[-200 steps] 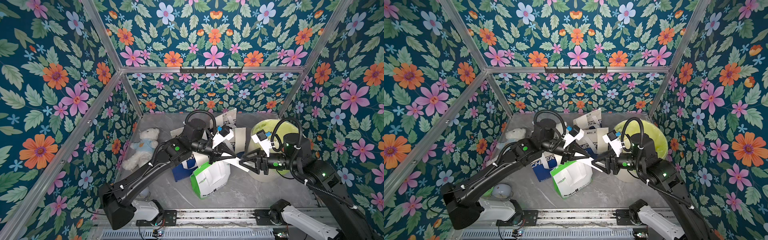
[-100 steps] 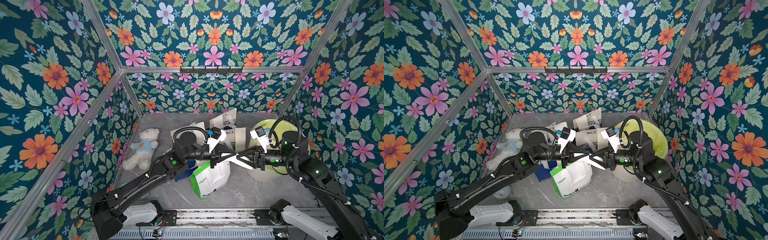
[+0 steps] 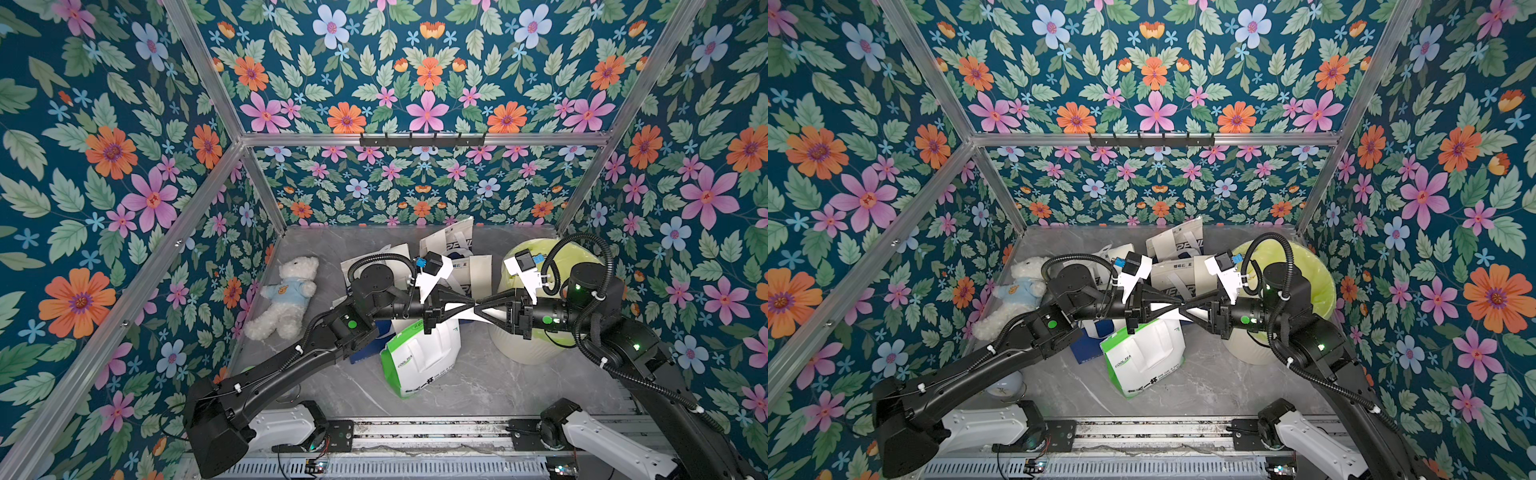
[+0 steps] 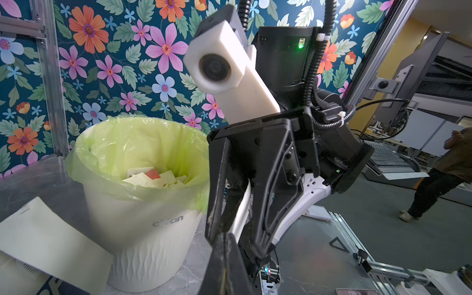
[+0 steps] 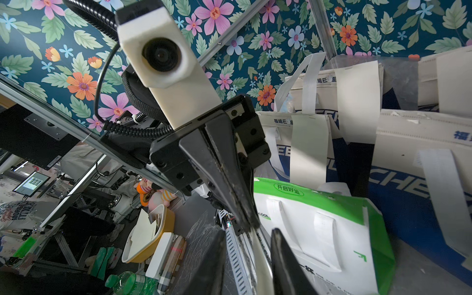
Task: Shred takeout receipts and throw away
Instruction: Shred the takeout receipt.
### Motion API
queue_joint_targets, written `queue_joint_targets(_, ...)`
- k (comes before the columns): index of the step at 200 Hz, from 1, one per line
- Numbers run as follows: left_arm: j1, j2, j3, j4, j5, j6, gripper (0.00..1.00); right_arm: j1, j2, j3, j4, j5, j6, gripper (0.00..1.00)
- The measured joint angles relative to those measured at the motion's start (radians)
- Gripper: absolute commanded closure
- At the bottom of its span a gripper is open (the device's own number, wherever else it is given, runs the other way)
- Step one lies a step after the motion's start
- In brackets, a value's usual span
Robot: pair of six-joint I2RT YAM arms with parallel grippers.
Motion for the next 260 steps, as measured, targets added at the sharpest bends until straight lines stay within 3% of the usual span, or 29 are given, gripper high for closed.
queue_joint_targets(52,-0.001,-0.008,-0.005,0.004,-0.001,0.0,1.0,0.0,0.0,-0.007,0.002,0.005,0.0,0.86)
queue_joint_targets(72,-0.001,-0.01,-0.006,0.013,-0.003,0.0,1.0,0.0,0.0,-0.01,0.001,0.014,0.002,1.0)
queue_joint_targets(135,-0.002,-0.014,-0.029,0.045,-0.006,-0.019,1.0,0.001,-0.005,-0.017,0.006,0.029,0.023,1.0)
queue_joint_targets(177,-0.003,-0.021,-0.041,0.068,-0.008,-0.019,1.0,0.002,-0.01,-0.022,0.019,0.028,0.035,0.91)
queue_joint_targets(237,-0.006,-0.023,-0.043,0.074,-0.008,-0.019,1.0,0.001,-0.008,-0.025,0.055,0.032,0.051,0.87)
queue_joint_targets(260,-0.008,-0.026,-0.047,0.074,-0.008,-0.019,1.0,0.001,-0.006,-0.026,0.055,0.032,0.056,0.77)
